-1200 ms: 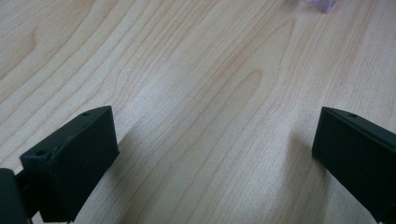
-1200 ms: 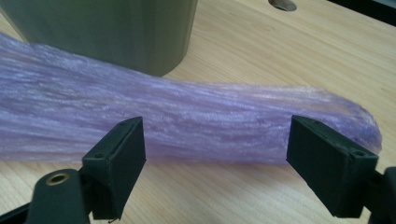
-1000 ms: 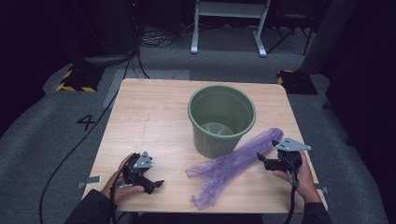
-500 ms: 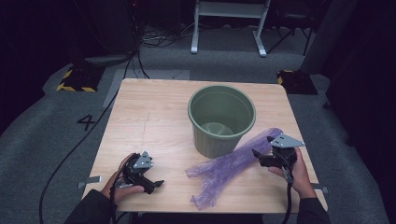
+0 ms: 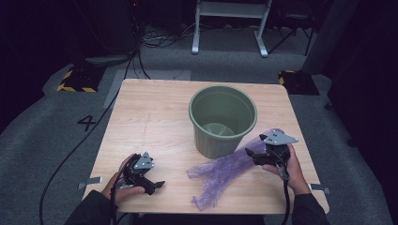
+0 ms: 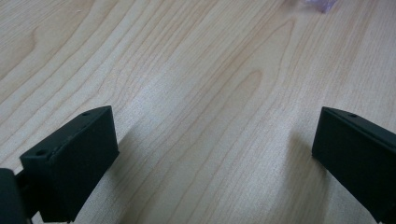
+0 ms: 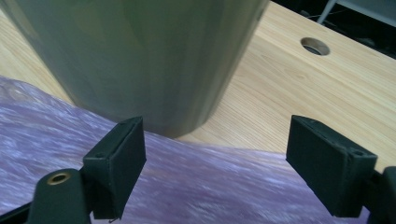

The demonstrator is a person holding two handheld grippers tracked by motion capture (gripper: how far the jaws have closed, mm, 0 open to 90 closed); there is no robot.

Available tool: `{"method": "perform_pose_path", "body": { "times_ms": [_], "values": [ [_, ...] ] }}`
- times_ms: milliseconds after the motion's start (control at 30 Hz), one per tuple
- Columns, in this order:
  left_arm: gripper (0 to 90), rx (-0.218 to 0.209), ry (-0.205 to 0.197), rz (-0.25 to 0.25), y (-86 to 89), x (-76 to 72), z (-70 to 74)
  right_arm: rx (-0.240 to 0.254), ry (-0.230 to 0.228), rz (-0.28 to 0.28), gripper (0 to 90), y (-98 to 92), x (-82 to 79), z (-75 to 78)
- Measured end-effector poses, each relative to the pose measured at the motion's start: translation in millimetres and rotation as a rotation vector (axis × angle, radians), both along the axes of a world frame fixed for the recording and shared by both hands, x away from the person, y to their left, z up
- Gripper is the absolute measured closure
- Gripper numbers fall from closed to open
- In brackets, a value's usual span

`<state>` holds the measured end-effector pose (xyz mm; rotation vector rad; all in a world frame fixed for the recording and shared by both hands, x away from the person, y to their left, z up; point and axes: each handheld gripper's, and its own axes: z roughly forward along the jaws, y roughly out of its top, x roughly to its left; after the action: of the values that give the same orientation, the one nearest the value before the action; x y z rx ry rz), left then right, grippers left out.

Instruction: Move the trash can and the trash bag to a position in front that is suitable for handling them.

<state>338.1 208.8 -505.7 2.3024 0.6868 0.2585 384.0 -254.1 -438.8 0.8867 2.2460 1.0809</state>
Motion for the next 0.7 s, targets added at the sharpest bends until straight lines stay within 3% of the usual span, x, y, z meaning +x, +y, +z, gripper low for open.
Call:
{"method": "perform_pose_path", "body": {
  "times_ms": [200, 400, 700],
  "values": [
    [0.0, 0.001, 0.000, 0.000, 0.0, 0.0, 0.0, -0.005, -0.004, 0.023, 19.0, 8.8, 2.1, 0.2],
    [0.0, 0.000, 0.000, -0.001, 0.0, 0.0, 0.0, 0.023, -0.001, 0.052, 18.5, 17.2, 5.4, 1.5],
    [0.0, 0.000, 0.000, 0.000, 0.0, 0.0, 0.0, 0.004, 0.003, 0.087, 18.3, 29.7, 5.9, 0.6]
  ]
}}
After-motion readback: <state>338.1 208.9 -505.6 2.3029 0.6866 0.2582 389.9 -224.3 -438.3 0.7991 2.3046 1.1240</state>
